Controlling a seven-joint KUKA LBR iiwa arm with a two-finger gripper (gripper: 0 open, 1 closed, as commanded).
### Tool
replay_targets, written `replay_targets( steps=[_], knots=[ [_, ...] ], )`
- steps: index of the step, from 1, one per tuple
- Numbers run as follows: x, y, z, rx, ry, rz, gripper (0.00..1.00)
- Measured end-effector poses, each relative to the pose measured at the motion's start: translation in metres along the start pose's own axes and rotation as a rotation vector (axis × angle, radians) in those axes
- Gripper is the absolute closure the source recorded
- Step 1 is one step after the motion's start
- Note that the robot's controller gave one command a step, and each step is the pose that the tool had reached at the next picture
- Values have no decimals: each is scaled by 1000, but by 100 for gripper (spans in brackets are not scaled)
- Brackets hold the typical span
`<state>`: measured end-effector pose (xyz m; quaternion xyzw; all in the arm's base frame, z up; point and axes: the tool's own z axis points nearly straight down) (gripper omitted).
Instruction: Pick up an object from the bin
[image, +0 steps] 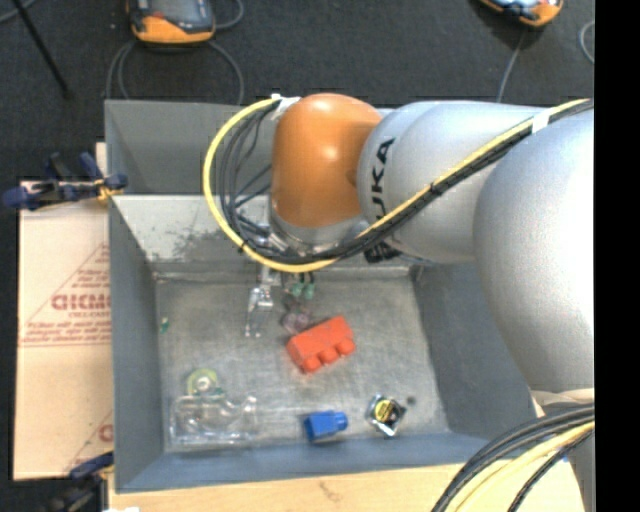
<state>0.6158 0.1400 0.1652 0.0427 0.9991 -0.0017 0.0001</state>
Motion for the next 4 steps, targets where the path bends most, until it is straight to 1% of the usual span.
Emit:
replay_targets(
  steps=[1, 2, 3, 4],
  knots=[
    [27, -60, 60, -1, 3, -195, 0],
    [52, -122, 91, -8, -17, -247, 0],
    [50, -119, 88, -8, -23, -246, 100],
    [18, -134, -86, -1, -14, -461, 100]
  ],
)
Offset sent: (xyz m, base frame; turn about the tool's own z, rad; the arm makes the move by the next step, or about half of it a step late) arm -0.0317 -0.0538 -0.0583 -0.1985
